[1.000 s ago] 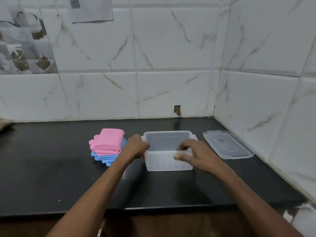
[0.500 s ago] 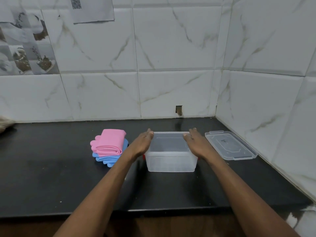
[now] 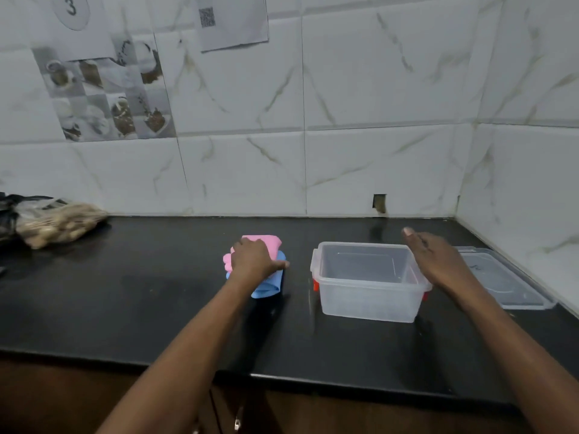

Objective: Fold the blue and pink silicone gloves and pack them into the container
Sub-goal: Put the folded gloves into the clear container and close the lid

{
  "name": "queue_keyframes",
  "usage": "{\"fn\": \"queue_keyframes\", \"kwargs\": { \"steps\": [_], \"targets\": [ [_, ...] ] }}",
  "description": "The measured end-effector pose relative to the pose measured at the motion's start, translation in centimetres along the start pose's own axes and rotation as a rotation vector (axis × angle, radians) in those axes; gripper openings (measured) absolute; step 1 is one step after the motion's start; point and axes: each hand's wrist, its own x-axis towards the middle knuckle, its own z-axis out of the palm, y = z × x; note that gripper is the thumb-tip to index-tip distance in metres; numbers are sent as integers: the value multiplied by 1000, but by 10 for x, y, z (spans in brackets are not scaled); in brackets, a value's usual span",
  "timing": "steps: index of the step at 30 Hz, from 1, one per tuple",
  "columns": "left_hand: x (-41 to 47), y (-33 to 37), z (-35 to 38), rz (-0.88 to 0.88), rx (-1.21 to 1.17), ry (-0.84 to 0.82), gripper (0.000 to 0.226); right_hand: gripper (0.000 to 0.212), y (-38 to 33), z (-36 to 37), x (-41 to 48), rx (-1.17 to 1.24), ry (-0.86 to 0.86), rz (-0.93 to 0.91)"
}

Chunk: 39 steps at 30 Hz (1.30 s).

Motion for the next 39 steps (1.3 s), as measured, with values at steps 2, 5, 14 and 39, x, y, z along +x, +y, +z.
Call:
{"fn": "queue_keyframes", "kwargs": {
  "steps": [2, 5, 14, 39],
  "targets": [
    [2, 0, 6, -7, -18, -49, 68, 57, -4, 1, -2, -19, -46, 14],
    [10, -2, 0, 36, -45, -83, 43, 62, -5, 7, -5, -93, -111, 29],
    [0, -7, 29, 55, 68, 216, 26, 66, 2, 18, -7, -177, -177, 60],
    [-8, 103, -64, 230, -1379, -534, 3, 37, -57, -27, 36, 833, -289, 260]
  ]
}}
